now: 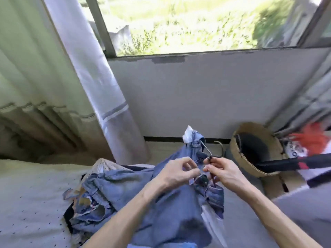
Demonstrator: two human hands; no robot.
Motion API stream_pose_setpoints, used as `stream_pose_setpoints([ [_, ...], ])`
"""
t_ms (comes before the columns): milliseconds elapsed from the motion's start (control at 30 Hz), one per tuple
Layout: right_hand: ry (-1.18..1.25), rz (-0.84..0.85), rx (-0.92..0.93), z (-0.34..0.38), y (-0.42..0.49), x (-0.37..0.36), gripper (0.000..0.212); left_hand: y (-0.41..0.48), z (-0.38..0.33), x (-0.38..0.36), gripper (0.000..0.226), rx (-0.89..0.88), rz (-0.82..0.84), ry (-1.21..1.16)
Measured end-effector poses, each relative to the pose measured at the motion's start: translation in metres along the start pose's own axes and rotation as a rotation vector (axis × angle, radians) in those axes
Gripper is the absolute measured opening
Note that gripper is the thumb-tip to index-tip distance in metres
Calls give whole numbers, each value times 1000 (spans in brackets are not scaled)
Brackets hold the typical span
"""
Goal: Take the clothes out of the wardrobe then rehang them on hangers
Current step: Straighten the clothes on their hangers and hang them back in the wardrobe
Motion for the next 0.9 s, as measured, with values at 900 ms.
stream_pose_setpoints([
  [900, -428, -965, 42, 116, -469, 372, 17, -202, -463, -389, 41, -1652, -48, 577],
])
Point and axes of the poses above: each hand's wrist, its own y-axis towards the middle knuckle, its own x-axis out of the back of the hand, z = x × y, the point moved 7 cm from there along y, towards the middle knuckle, and after that the axes turned 14 degrees about x, right-handed, at the moved point
